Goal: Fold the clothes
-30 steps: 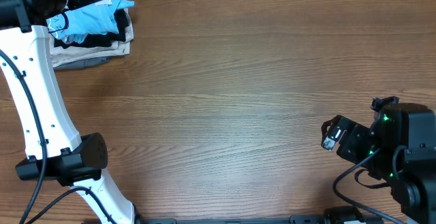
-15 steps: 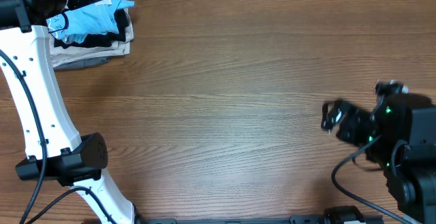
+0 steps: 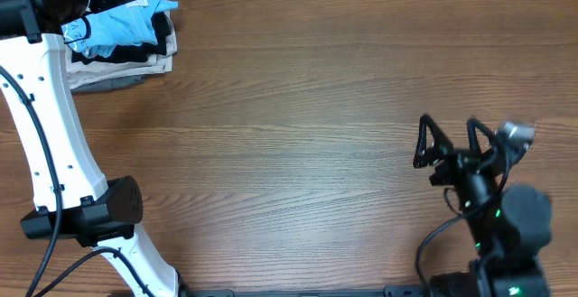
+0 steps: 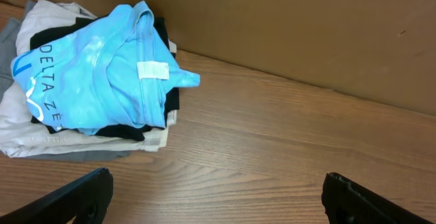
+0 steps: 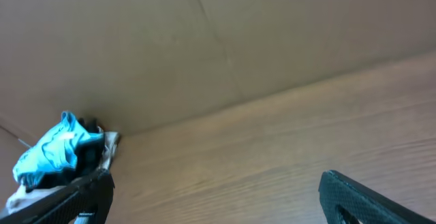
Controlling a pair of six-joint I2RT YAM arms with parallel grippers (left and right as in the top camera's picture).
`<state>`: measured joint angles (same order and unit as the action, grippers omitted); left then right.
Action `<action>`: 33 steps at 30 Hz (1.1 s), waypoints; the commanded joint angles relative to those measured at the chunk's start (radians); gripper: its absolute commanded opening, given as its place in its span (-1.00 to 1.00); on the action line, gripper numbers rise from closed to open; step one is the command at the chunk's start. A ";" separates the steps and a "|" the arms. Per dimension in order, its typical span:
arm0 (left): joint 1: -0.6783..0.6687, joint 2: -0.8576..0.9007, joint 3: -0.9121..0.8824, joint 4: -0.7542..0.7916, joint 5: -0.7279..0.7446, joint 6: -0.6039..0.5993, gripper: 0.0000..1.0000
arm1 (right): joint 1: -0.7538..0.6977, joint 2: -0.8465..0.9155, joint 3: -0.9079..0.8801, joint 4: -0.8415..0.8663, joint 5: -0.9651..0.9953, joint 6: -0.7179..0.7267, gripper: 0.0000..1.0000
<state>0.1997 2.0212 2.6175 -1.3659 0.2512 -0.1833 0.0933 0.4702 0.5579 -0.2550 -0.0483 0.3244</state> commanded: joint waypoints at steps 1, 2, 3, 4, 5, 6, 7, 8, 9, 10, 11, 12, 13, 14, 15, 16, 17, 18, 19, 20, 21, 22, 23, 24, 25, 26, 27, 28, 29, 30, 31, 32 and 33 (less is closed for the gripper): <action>-0.004 0.006 -0.002 0.001 0.004 0.004 1.00 | 0.005 -0.109 -0.149 0.106 -0.003 -0.019 1.00; -0.004 0.006 -0.002 0.001 0.005 0.004 1.00 | 0.005 -0.134 -0.186 0.146 0.003 -0.018 1.00; -0.004 0.006 -0.002 0.001 0.004 0.004 1.00 | 0.005 -0.159 -0.223 0.182 0.004 -0.019 1.00; -0.004 0.006 -0.002 0.001 0.004 0.004 1.00 | 0.005 -0.184 -0.262 0.219 0.006 -0.018 1.00; -0.004 0.006 -0.002 0.001 0.004 0.004 1.00 | 0.005 -0.207 -0.299 0.254 0.006 -0.018 1.00; -0.004 0.006 -0.002 0.001 0.004 0.004 1.00 | 0.005 -0.233 -0.343 0.296 0.006 -0.018 1.00; -0.004 0.006 -0.002 0.001 0.004 0.004 1.00 | 0.005 -0.261 -0.389 0.340 0.008 -0.018 1.00; -0.004 0.006 -0.002 0.001 0.004 0.004 1.00 | 0.005 -0.270 -0.406 0.356 0.011 -0.018 1.00; -0.004 0.006 -0.002 0.001 0.004 0.004 1.00 | 0.005 -0.286 -0.429 0.377 0.010 -0.018 1.00; -0.004 0.006 -0.002 0.001 0.004 0.004 1.00 | 0.005 -0.304 -0.455 0.397 0.010 -0.018 1.00; -0.004 0.006 -0.002 0.001 0.004 0.004 1.00 | 0.005 -0.322 -0.477 0.412 0.010 -0.018 1.00; -0.004 0.006 -0.002 0.001 0.004 0.004 1.00 | 0.005 -0.334 -0.489 0.416 0.010 -0.018 1.00; -0.004 0.006 -0.002 0.001 0.004 0.004 1.00 | 0.005 -0.352 -0.504 0.415 0.010 -0.018 1.00; -0.004 0.006 -0.002 0.001 0.004 0.004 1.00 | 0.005 -0.369 -0.516 0.415 0.010 -0.018 1.00; -0.004 0.006 -0.002 0.001 0.004 0.004 1.00 | 0.005 -0.386 -0.528 0.415 0.009 -0.018 1.00; -0.004 0.006 -0.002 0.001 0.004 0.004 1.00 | 0.005 -0.399 -0.539 0.414 0.008 -0.018 1.00; -0.004 0.006 -0.002 0.001 0.004 0.004 1.00 | 0.005 -0.414 -0.552 0.410 0.002 -0.018 1.00; -0.004 0.006 -0.002 0.001 0.004 0.004 1.00 | 0.005 -0.426 -0.550 0.371 -0.003 -0.017 1.00; -0.004 0.006 -0.002 0.001 0.004 0.004 1.00 | 0.005 -0.435 -0.550 0.351 -0.008 -0.019 1.00; -0.004 0.006 -0.002 0.001 0.004 0.004 1.00 | 0.005 -0.443 -0.550 0.322 -0.010 -0.018 1.00; -0.004 0.006 -0.002 0.001 0.004 0.004 1.00 | 0.005 -0.452 -0.550 0.293 -0.010 -0.018 1.00; -0.004 0.006 -0.002 0.001 0.004 0.004 1.00 | 0.005 -0.462 -0.550 0.269 -0.009 -0.019 1.00; -0.004 0.006 -0.002 0.001 0.004 0.004 1.00 | 0.005 -0.468 -0.550 0.235 -0.008 -0.019 1.00; -0.004 0.006 -0.002 0.001 0.004 0.004 1.00 | 0.005 -0.468 -0.550 0.203 -0.007 -0.018 1.00; -0.004 0.006 -0.002 0.001 0.004 0.004 1.00 | 0.005 -0.468 -0.550 0.172 -0.013 -0.018 1.00; -0.004 0.006 -0.002 0.001 0.004 0.004 1.00 | 0.005 -0.468 -0.550 0.174 -0.006 -0.024 1.00; -0.004 0.006 -0.002 0.001 0.004 0.004 1.00 | 0.005 -0.468 -0.550 0.174 -0.006 -0.023 1.00; -0.004 0.006 -0.002 0.001 0.004 0.004 1.00 | 0.005 -0.468 -0.550 0.174 -0.006 -0.021 1.00; -0.004 0.006 -0.002 0.001 0.004 0.004 1.00 | 0.005 -0.468 -0.550 0.174 -0.010 -0.013 1.00; -0.004 0.006 -0.002 0.001 0.004 0.004 1.00 | 0.005 -0.468 -0.550 0.174 -0.010 -0.011 1.00; -0.004 0.006 -0.002 0.001 0.004 0.004 1.00 | 0.005 -0.468 -0.550 0.174 -0.009 -0.011 1.00; -0.004 0.006 -0.002 0.001 0.004 0.004 1.00 | 0.005 -0.468 -0.550 0.174 -0.009 -0.011 1.00; -0.004 0.006 -0.002 0.001 0.005 0.004 1.00 | 0.005 -0.468 -0.550 0.174 -0.008 -0.011 1.00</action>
<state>0.1997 2.0212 2.6175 -1.3659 0.2512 -0.1833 0.0933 0.0147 0.0185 -0.0849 -0.0517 0.3141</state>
